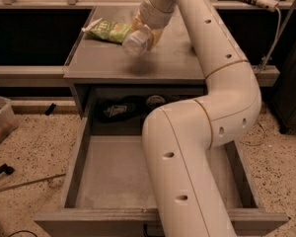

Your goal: Place blue plastic bottle into top drawer

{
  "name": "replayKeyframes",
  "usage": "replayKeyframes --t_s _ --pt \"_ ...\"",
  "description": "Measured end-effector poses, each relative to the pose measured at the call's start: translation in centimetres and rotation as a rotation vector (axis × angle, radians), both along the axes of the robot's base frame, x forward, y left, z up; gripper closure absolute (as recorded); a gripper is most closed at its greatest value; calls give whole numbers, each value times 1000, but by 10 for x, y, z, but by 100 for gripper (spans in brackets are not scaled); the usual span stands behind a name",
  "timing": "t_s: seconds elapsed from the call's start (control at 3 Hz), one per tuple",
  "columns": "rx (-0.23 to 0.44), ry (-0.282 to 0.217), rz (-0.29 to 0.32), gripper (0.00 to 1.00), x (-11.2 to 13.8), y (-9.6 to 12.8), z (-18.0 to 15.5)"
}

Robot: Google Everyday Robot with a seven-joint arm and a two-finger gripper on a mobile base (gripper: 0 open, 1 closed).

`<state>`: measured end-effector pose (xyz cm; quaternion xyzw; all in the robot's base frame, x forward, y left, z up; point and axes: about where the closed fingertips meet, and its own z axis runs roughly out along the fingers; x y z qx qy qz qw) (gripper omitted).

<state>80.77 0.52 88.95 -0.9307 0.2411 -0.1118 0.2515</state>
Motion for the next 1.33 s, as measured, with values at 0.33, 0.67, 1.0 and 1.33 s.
replayKeyframes --t_s 0.33,0.67,1.0,1.33 --pt "159 -33 -56 100 21 25 1" --pt "147 79 -135 100 15 29 -44" --pt "147 79 -134 100 15 29 -44" --pt "185 64 -102 100 19 34 -37"
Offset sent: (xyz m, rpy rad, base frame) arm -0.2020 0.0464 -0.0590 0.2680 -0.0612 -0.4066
